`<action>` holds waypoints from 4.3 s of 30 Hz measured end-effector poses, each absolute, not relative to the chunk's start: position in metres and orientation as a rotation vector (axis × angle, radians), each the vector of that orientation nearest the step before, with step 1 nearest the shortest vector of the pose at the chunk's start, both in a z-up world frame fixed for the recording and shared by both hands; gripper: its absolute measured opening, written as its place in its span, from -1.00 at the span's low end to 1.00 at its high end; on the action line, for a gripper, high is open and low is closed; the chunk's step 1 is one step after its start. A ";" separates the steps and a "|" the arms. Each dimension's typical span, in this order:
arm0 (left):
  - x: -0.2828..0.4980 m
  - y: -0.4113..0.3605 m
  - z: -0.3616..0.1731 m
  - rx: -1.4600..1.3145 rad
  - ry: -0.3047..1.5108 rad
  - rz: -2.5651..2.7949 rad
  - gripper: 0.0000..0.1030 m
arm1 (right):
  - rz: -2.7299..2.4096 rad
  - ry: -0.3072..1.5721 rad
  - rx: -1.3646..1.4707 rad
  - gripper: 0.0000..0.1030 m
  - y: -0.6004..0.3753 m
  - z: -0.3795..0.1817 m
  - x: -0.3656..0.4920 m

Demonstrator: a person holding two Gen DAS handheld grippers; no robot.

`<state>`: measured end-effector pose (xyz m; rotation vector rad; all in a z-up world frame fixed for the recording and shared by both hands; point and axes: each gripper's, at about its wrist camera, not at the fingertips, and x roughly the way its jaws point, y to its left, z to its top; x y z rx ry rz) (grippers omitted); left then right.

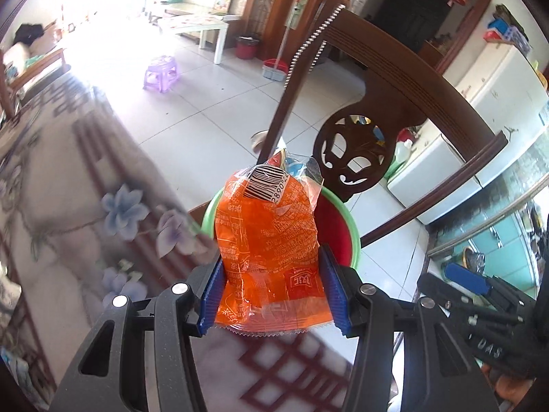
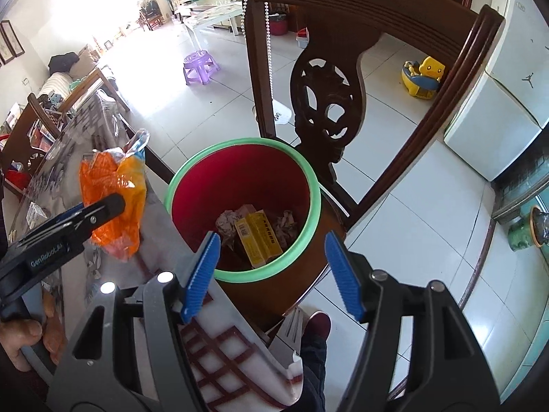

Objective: Collect trash
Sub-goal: 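Release the orange plastic bag into the red bucket with the left gripper, then grasp the clear water bottle with the right gripper while the left grasps the pink snack bag, then carry the water bottle to the red bucket and open the right gripper while the left carries the pink bag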

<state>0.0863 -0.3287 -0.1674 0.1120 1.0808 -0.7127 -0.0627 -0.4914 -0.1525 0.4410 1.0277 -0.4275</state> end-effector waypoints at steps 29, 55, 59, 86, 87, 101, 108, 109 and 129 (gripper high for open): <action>0.029 -0.144 -0.133 -0.070 1.051 -0.443 0.27 | -0.247 1.026 0.325 0.30 -0.404 -0.131 -0.049; -0.043 0.088 -0.195 -0.302 1.214 -0.066 0.27 | 0.472 1.322 -0.214 0.33 -0.131 -0.181 -0.066; -0.045 0.090 -0.204 -0.329 1.243 -0.078 0.27 | 0.505 1.355 -0.242 0.33 -0.117 -0.192 -0.068; -0.023 0.064 -0.231 -0.270 1.285 -0.104 -0.18 | 0.359 1.372 -0.063 0.24 -0.144 -0.208 -0.054; -0.022 0.063 -0.230 -0.271 1.283 -0.105 -0.28 | 0.357 1.360 -0.057 0.23 -0.146 -0.205 -0.055; -0.002 0.021 -0.166 -0.230 1.116 -0.226 -0.39 | 0.280 1.178 0.123 0.06 -0.189 -0.149 -0.044; 0.003 -0.007 -0.149 -0.208 1.084 -0.289 -0.39 | 0.221 1.126 0.159 -0.02 -0.209 -0.132 -0.042; 0.004 -0.011 -0.149 -0.202 1.085 -0.297 -0.39 | 0.215 1.120 0.163 -0.02 -0.211 -0.131 -0.041; 0.009 -0.065 -0.142 -0.164 1.091 -0.402 -0.39 | 0.109 1.062 0.206 -0.02 -0.264 -0.114 -0.045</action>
